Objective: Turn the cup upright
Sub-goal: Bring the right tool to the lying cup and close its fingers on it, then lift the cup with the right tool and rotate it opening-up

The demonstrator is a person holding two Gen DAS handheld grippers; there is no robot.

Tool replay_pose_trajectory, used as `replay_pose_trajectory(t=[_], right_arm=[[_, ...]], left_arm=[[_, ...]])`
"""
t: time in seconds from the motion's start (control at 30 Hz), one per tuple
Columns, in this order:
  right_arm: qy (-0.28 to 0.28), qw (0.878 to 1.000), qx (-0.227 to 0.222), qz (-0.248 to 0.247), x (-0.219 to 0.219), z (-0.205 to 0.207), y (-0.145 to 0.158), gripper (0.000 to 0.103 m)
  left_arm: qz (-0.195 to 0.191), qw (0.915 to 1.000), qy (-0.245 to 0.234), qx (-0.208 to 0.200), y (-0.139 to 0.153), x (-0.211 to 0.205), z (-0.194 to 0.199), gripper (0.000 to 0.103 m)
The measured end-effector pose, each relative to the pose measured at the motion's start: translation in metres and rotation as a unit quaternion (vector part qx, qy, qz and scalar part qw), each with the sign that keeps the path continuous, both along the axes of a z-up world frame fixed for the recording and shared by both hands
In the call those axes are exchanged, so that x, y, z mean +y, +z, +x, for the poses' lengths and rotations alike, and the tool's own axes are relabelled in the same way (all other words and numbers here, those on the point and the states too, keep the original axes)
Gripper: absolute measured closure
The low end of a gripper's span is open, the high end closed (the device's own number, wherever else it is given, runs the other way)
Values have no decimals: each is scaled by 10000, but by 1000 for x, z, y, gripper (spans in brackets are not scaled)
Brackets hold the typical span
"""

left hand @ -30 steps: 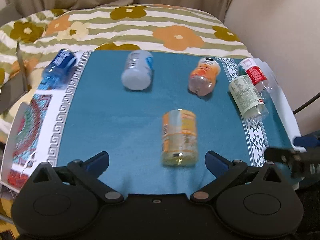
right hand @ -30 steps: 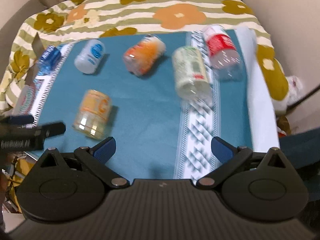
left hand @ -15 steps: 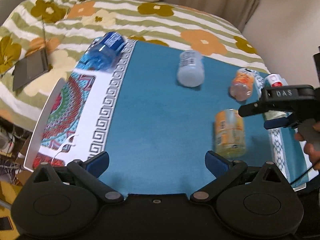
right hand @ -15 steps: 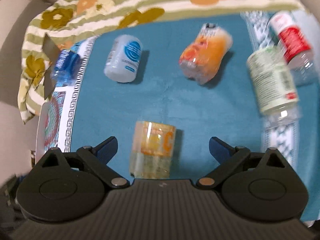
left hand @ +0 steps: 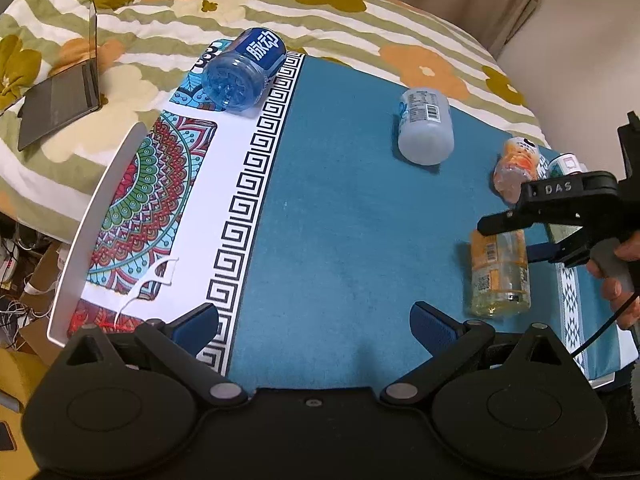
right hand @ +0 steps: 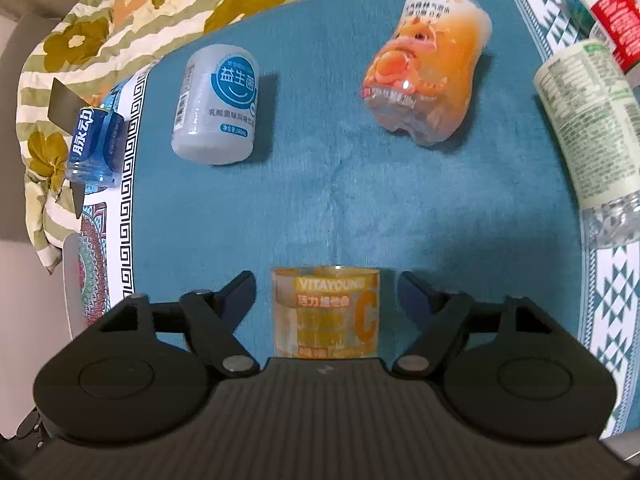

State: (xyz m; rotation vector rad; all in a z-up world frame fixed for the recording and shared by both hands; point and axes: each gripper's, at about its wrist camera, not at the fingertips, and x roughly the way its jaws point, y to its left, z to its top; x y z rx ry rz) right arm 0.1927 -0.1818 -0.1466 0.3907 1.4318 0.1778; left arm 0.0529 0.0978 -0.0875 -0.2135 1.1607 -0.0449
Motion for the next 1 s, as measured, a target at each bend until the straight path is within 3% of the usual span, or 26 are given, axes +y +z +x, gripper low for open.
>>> replay_pose_trajectory(t=[0.07,0.4,0.67,0.77,0.83,1.0], right_arm=[[-60,10000,48,59,-1,-1,-3,28],[-85,9999,-133,68,-3,-6,1,32],[-259,9957,-854,249,-7,-26,38,32],[-455,9818,-1845,-20,-5,-46,60,32],[-624,9612,-2669,-315,2,-65,63,31],[-1092,9189,-3721,-731,20,-95,31,31]], left_arm=[[-21,10000,-10,7,-1,2,2,0],[-98,9999,-115,69,-3,-1,7,0],[-18,9997,-258,-7,7,-2,10,0],[21,9996,-275,-102,11,0,12,0],[42,9995,-273,-154,11,0,14,0],[54,9995,-259,-155,1,2,17,0]])
